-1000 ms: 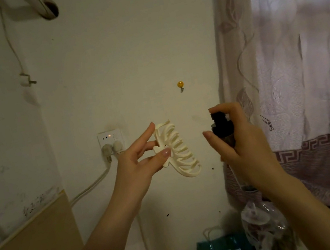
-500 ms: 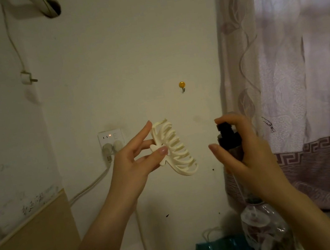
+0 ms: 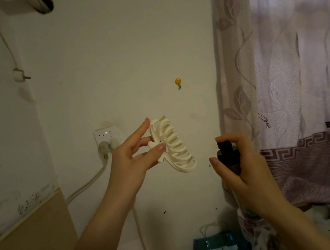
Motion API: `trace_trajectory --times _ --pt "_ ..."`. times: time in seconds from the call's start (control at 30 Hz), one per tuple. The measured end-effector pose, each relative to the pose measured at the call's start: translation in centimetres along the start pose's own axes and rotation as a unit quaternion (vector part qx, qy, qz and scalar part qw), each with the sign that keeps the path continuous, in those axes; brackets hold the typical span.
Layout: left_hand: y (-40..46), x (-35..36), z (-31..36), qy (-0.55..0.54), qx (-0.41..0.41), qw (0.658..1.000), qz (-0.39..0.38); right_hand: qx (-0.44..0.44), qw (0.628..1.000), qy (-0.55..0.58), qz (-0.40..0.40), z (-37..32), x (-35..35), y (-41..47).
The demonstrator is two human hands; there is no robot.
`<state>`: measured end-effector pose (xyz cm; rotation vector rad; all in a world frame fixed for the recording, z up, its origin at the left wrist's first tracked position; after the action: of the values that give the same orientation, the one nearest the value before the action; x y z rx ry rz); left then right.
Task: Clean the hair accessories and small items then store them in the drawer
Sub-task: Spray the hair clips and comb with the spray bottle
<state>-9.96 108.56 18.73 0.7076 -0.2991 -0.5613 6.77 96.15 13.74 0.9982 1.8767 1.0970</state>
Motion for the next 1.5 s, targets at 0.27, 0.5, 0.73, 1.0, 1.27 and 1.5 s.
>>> trace_trajectory --times 0.27,0.5,0.73,1.0,1.27,1.5 --pt "-0.2 0.1 -0.3 0.002 -0.008 1.000 -0.002 0.053 0.996 0.067 -0.002 -0.2 -0.3 -0.3" --pt "-0.7 0.7 -0.2 0.002 -0.008 1.000 -0.004 0.150 0.962 0.227 -0.010 -0.3 0.5 -0.6" --pt "-1.7 1.5 -0.2 0.000 0.002 1.000 -0.001 0.188 0.945 0.265 -0.032 -0.8 1.5 -1.0" --pt "-2.4 1.6 -0.9 -0.005 -0.015 1.000 0.000 0.207 0.933 0.293 0.003 -0.4 1.6 -1.1" --pt "-1.9 1.6 -0.9 0.038 -0.022 0.998 -0.053 0.203 0.936 0.286 -0.020 0.4 1.2 -0.7" --pt "-0.8 0.9 0.2 0.055 -0.005 0.995 -0.078 0.199 0.933 0.293 -0.067 0.7 0.4 -0.2"
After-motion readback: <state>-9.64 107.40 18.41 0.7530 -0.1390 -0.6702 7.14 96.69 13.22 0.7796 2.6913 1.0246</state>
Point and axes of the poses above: each hand's wrist, its own y-axis towards the middle knuckle, its own x-axis out of the palm, z = x × y, the point moved 4 cm from there along y, towards the middle knuckle, and after that the axes turned 9 degrees about -y, right-handed, at the moved point
